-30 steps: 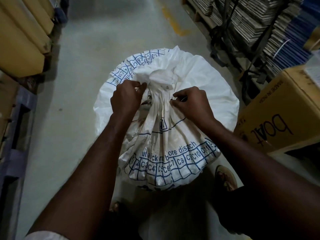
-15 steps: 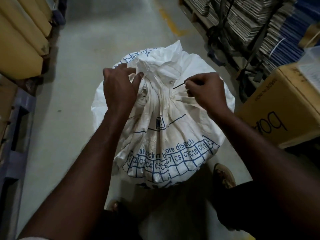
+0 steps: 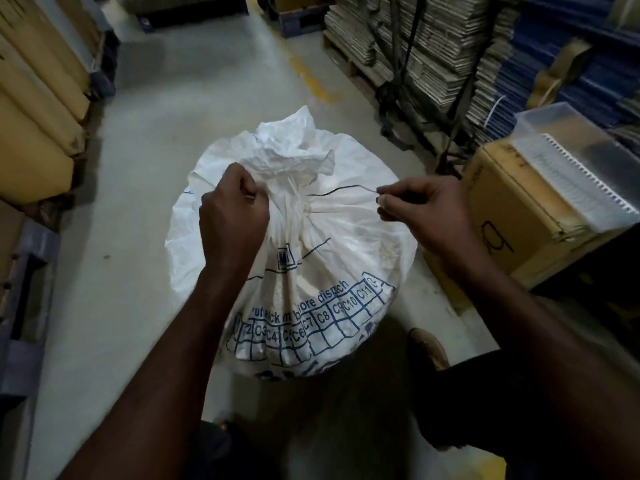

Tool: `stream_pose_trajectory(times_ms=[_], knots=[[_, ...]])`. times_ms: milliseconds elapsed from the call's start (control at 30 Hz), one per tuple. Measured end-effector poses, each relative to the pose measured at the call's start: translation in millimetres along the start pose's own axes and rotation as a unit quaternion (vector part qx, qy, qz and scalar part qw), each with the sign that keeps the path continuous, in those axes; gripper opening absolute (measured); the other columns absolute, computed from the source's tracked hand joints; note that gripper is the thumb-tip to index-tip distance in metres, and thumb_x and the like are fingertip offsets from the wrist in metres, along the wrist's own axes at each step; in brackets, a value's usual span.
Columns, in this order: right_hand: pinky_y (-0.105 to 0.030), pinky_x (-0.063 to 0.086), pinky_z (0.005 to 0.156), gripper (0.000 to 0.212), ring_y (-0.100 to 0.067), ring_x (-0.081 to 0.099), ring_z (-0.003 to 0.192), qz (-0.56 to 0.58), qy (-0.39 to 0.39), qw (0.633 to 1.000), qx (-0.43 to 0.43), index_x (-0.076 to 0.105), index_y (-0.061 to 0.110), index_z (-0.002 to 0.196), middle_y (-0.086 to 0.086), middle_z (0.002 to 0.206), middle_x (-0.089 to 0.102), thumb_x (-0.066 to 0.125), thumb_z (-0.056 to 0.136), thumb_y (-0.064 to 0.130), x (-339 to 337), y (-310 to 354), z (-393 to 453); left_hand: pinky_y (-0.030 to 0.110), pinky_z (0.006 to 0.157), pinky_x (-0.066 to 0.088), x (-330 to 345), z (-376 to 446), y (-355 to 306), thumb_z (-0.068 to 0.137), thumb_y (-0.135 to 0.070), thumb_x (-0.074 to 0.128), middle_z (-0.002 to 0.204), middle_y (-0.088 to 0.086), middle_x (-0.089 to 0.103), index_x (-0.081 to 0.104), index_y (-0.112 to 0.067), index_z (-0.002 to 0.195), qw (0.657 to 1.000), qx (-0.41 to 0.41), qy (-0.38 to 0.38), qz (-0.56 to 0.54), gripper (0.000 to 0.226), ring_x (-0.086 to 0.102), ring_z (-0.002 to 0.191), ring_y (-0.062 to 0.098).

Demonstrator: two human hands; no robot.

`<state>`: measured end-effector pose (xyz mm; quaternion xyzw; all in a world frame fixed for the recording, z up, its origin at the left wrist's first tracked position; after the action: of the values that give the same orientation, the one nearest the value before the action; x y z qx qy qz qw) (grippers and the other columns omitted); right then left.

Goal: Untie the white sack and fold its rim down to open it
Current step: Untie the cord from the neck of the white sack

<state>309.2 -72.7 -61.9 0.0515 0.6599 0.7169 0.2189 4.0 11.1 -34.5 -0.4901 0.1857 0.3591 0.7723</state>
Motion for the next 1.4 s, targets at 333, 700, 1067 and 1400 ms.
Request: stream_pose_trajectory(times_ms=[333, 700, 1067, 1400], knots=[[-0.041, 0.066, 0.090, 0.020, -0.024, 0.082, 0.089, 0.071, 0.008, 0.996, -0.049, 0.082, 0.003, 0.110, -0.008, 0.097, 0.083, 0.080, 0.091, -0.001, -34.8, 25.2, -84.2, 0.019, 0.085, 0.057, 30.2, -103.9, -59.2, 0.091, -0.023, 0.085, 0.126, -0.017, 0.071, 0.067, -0.038, 0.137, 0.979, 0.037, 0.162, -0.121, 0.051, 0.068, 0.094, 0.001], [-0.040, 0.064, 0.096, 0.023, -0.034, 0.079, 0.096, 0.226, -0.068, 0.971, -0.035, 0.073, -0.010, 0.116, -0.028, 0.106, 0.078, 0.072, 0.094, -0.007, -111.4, 31.6, -98.6, 0.032, 0.069, 0.058, 48.0, -134.0, -128.2, 0.092, -0.029, 0.083, 0.081, -0.009, 0.080, 0.086, -0.026, 0.098, 0.952, -0.006, 0.232, -0.200, 0.007, 0.069, 0.064, 0.006], [-0.043, 0.066, 0.078, 0.015, -0.015, 0.078, 0.076, -0.028, -0.290, 0.955, -0.051, 0.084, 0.019, 0.098, 0.004, 0.083, 0.080, 0.075, 0.087, 0.013, -237.7, 12.4, -84.7, 0.037, 0.085, 0.062, 92.8, -84.2, -277.3, 0.100, -0.033, 0.071, 0.105, -0.008, 0.083, 0.085, -0.030, 0.114, 0.967, 0.171, 0.159, -0.103, 0.020, 0.076, 0.088, 0.011], [-0.033, 0.059, 0.078, 0.012, -0.012, 0.070, 0.081, -0.146, -0.428, 0.892, 0.002, 0.083, 0.021, 0.095, 0.009, 0.086, 0.074, 0.072, 0.089, 0.024, -336.7, -38.1, -50.9, 0.041, 0.078, 0.058, 230.9, -58.1, -423.8, 0.098, -0.032, 0.071, 0.104, -0.007, 0.082, 0.081, -0.037, 0.117, 0.908, 0.400, 0.119, 0.032, 0.023, 0.068, 0.102, 0.024]])
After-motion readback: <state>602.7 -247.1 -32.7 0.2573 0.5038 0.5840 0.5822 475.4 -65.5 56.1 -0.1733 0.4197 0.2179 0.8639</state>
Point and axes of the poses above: each hand's wrist, its own z-axis towards the middle knuckle, its own x-axis out of the palm, y = z × x, the point moved 9 cm from there along z, towards the middle knuckle
